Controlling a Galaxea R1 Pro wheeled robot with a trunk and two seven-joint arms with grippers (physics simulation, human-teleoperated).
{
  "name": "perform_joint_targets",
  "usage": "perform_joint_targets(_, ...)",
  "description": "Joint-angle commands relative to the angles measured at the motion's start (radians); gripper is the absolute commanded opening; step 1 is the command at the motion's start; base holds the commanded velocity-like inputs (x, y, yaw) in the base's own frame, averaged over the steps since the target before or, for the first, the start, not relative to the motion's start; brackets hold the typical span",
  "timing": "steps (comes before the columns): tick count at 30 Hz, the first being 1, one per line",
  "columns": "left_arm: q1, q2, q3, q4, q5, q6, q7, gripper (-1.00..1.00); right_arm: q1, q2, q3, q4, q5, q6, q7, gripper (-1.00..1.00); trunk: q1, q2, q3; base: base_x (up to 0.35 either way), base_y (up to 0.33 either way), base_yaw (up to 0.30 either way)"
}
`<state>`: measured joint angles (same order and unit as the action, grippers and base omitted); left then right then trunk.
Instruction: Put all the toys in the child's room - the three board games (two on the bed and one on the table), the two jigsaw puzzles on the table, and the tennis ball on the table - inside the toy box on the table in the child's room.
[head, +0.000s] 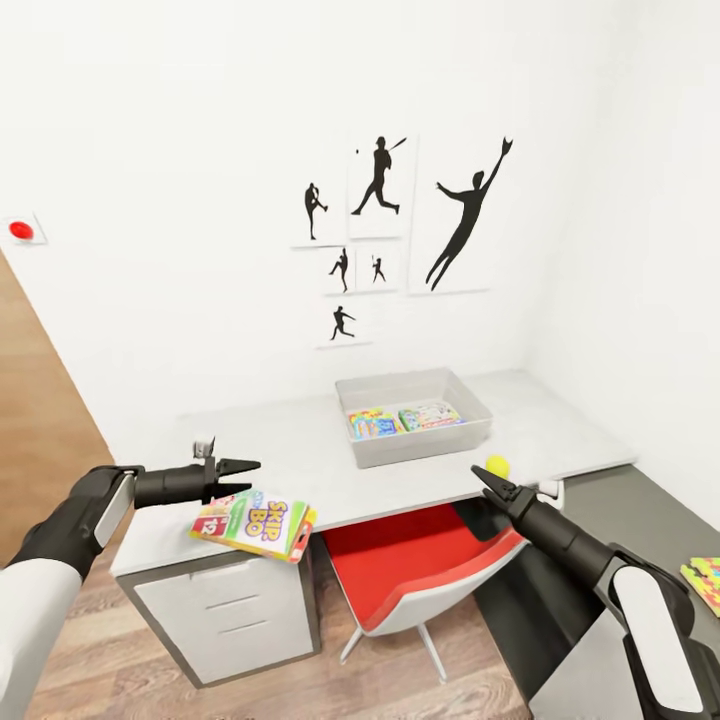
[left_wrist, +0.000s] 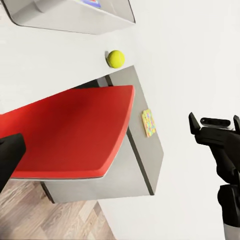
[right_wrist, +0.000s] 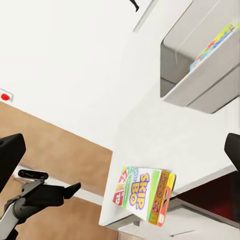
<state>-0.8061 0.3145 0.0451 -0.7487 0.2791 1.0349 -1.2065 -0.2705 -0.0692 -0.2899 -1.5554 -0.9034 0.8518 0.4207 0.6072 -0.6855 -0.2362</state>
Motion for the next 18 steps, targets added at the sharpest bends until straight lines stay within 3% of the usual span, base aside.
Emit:
perform_joint_targets(1, -0.001, 0.0, 0.001, 0.013, 0.001, 0.005, -0.002, 1.0, -0.001, 0.0, -0.003, 0.0, 0.001, 0.006, 0.004, 1.0, 0.004, -0.009, -0.005, -0.101, 0.021, 0.0)
perform_joint_targets(11, -0.001, 0.0, 0.0, 0.084, -0.001, 0.001, 0.001, 1.0, -0.001, 0.0, -0.007, -0.002, 0.0, 0.023, 0.003, 1.0, 0.042, -0.079, -0.036, -0.033, 0.007, 0.0)
perform_joint_targets(18, -0.001, 0.0, -0.002, 0.103, -0.001, 0.002, 0.001, 1.0, 0.0, 0.0, -0.011, -0.004, 0.002, 0.092, 0.001, 1.0, 0.069, -0.128, -0.058, -0.002, 0.0, 0.0)
